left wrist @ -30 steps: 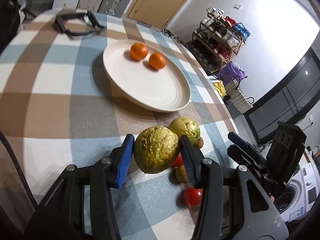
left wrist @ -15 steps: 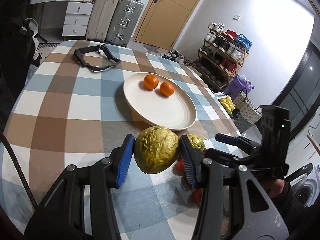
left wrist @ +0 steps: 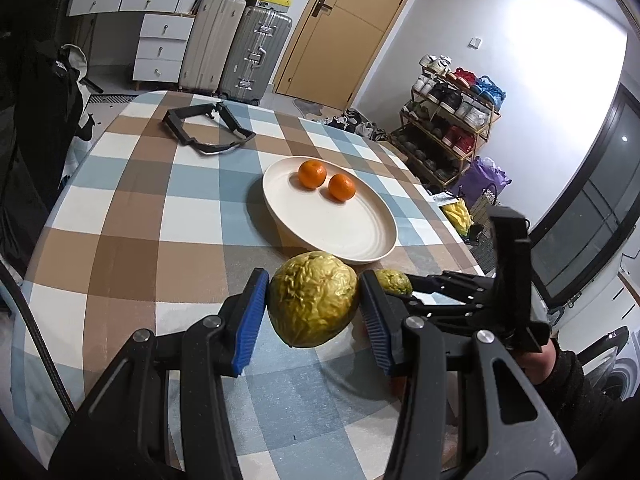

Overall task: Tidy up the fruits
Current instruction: 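Grasp the wrinkled yellow fruit with the left tool while the right grasps the green guava, then place both yellow-green fruits on the plate beside the oranges and release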

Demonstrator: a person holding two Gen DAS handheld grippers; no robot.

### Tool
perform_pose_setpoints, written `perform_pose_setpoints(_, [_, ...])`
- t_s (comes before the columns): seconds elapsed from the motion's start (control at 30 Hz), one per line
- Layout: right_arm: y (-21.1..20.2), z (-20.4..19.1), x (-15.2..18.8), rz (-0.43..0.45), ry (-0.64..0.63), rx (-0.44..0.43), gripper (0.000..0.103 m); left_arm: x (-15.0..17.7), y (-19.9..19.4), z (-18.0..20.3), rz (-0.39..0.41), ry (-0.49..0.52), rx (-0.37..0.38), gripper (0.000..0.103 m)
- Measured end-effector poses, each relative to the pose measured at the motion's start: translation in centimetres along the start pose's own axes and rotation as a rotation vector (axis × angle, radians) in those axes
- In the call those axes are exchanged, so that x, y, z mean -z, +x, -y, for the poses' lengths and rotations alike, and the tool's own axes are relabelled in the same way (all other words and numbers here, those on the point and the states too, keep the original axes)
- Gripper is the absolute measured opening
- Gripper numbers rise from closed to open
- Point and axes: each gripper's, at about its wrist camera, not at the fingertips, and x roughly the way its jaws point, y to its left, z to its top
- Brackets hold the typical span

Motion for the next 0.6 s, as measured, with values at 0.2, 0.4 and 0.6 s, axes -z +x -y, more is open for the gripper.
perform_pose_setpoints(0.2, [-0.1,0.4,0.2,0.009,0.011,-0.002,0.050,-0.1,-0.4,0.9,0.002,0.017,-0.005,0.044])
perform_pose_setpoints(0.4, [-1.4,1.2,0.4,0.066,0.046,-0.026,0.050,-0.5,0.2,1.2,-0.012,0.022,-0.012,0.044])
perform_pose_setpoints(0.6, [-3.6,2.3,0.6,0.141,0.094,-0.066,0.050,-1.4,1.7,1.8,-0.027,0.034,-0.015,0.044])
